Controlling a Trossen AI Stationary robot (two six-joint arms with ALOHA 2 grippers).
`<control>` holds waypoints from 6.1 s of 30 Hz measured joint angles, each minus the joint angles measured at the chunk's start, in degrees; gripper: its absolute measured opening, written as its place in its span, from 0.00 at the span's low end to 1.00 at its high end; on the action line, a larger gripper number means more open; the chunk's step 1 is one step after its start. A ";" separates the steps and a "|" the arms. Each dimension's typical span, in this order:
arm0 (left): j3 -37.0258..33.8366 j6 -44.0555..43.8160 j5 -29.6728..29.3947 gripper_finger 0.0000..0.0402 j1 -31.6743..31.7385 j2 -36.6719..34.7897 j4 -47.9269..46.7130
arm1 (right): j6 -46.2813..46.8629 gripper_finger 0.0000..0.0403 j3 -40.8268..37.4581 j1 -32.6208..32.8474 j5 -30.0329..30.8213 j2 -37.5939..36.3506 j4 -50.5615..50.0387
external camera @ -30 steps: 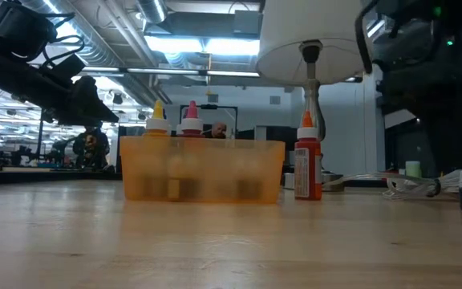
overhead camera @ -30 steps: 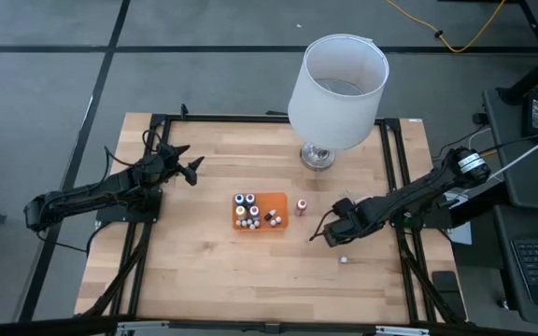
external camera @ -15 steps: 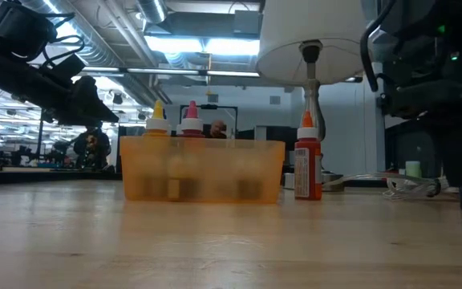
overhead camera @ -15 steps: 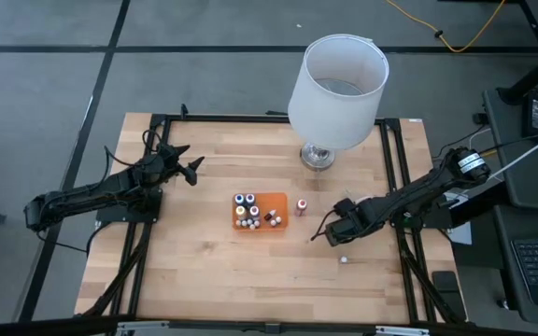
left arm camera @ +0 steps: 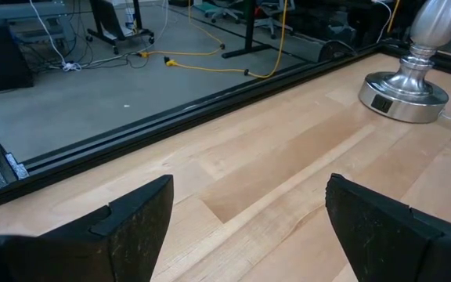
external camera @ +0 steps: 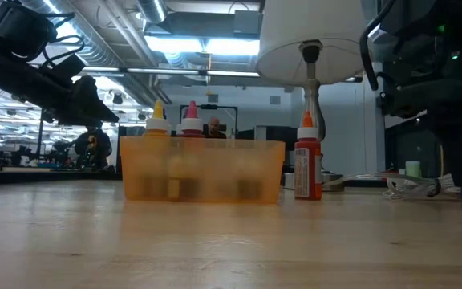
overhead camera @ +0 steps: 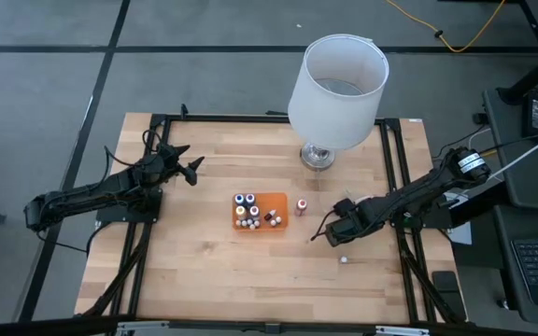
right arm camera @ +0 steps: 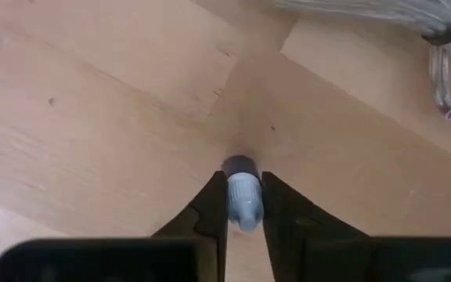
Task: Pick & Place food coloring
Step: Put the small red food coloring bottle into the orange bin, then put the small purple food coloring bottle into the orange bin
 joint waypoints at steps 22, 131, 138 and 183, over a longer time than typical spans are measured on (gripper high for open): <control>0.00 0.02 -0.07 0.80 0.00 0.00 0.00 | -10.84 0.15 16.52 -1.46 -0.09 0.47 -7.26; -0.01 0.02 -0.15 0.80 0.00 0.00 0.02 | -23.54 0.72 53.28 -6.60 2.37 25.95 -22.54; -0.02 0.01 -0.10 0.80 0.00 0.00 0.02 | -12.96 0.72 41.10 -1.59 2.36 19.35 -19.07; -0.02 0.00 -0.11 0.80 0.00 0.00 0.02 | 8.85 0.43 10.49 13.33 -2.54 13.07 2.49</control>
